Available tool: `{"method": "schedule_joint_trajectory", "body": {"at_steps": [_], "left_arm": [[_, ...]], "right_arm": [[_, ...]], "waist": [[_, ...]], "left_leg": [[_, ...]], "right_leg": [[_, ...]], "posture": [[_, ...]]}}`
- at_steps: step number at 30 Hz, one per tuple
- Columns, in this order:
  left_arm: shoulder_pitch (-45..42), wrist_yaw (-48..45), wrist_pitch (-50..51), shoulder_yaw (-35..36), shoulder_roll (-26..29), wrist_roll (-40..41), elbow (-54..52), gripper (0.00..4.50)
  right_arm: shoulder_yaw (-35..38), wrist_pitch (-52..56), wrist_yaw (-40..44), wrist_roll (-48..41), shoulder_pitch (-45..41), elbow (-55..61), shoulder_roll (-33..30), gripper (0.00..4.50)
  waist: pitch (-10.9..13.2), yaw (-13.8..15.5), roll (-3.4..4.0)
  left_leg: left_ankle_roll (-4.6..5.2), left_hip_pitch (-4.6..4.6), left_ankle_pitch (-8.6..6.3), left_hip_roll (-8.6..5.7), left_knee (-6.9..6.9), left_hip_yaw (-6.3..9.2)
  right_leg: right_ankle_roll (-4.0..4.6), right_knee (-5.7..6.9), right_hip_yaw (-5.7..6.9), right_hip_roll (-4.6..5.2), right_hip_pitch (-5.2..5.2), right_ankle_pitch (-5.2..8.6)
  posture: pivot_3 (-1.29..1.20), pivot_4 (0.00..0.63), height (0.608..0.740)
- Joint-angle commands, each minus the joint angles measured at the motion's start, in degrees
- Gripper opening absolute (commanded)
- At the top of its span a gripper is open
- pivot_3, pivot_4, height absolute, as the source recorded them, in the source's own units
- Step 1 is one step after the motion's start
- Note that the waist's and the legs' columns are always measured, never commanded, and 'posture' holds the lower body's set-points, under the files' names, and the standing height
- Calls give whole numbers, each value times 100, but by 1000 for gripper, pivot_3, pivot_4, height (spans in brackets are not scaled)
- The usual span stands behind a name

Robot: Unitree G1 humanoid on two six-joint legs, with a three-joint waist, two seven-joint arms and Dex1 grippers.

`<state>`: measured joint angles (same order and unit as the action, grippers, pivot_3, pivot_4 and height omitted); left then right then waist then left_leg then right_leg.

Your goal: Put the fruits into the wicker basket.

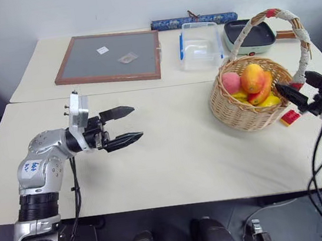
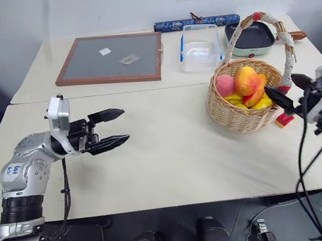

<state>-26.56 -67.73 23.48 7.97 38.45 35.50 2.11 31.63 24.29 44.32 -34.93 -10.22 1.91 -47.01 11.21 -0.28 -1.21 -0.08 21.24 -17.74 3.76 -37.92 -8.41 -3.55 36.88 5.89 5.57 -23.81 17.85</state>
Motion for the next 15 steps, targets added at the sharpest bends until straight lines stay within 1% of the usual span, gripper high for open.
{"method": "schedule_joint_trajectory", "body": {"at_steps": [1, 3, 5, 7, 8, 9, 10, 13, 15], "left_arm": [[602, -90, -181, 363, 463, -168, -303, 4500], [1054, -125, -409, 516, 677, -319, -345, 4500], [1394, -180, -600, 636, 779, -379, -419, 4500], [1849, -68, -934, 799, 824, -582, -475, 4500], [2080, 31, -1234, 906, 760, -713, -519, 4500], [2251, 167, -1475, 992, 699, -844, -557, 4500], [2412, 255, -1594, 1073, 647, -881, -624, 4500], [2933, 492, -2053, 1213, 552, -1166, -828, 4500], [3155, 642, -2171, 1296, 520, -1241, -985, 4500]], "right_arm": [[659, -425, 909, -313, 501, 336, -204, 4475], [708, -833, 1462, -162, 989, 386, -192, 4475], [652, -1276, 1897, -2, 1342, 446, -131, 4475], [211, -2086, 2545, 354, 1815, 561, -44, 4475], [-128, -2564, 2888, 577, 1972, 523, 2, 4475], [-419, -3048, 3196, 747, 2006, 425, 54, 4475], [-620, -3288, 3274, 827, 1917, 277, 122, 4475], [-976, -3700, 3301, 921, 1484, -224, 311, 4475], [-1233, -3926, 3393, 985, 1218, -520, 395, 4475]], "waist": [[0, -14, 0], [0, -3, 0], [0, 4, 0], [0, 4, 0], [-1, 2, -1], [-2, -3, -3], [-2, -15, -4], [-1, -47, -2], [-1, -60, 0]], "left_leg": [[-3, -2, -4, 6, 2, -1], [-4, -2, -6, 8, 1, -2], [0, -3, -8, 7, 1, -2], [7, 1, -13, 6, 2, -3], [29, -3, -27, 3, 2, -3], [47, -6, -38, 3, 1, -3], [46, -9, -40, 6, 0, -3], [45, -8, -39, 7, -1, -7], [44, -9, -39, 6, -2, -7]], "right_leg": [[0, -4, 1, 1, 0, 0], [0, -8, 5, -4, 0, 0], [0, -21, 3, 1, 6, 0], [2, -38, 3, 6, 11, 1], [1, -38, 1, 14, 14, 1], [1, -41, 1, 21, 19, -1], [5, -45, 1, 25, 23, -6], [12, -50, 0, 33, 20, -18], [13, -48, 1, 39, 20, -18]], "posture": [[0, 150, 740], [0, 150, 740], [0, 150, 740], [0, 150, 740], [0, 150, 740], [0, 150, 740], [0, 150, 740], [0, 150, 740], [0, 150, 740]]}}
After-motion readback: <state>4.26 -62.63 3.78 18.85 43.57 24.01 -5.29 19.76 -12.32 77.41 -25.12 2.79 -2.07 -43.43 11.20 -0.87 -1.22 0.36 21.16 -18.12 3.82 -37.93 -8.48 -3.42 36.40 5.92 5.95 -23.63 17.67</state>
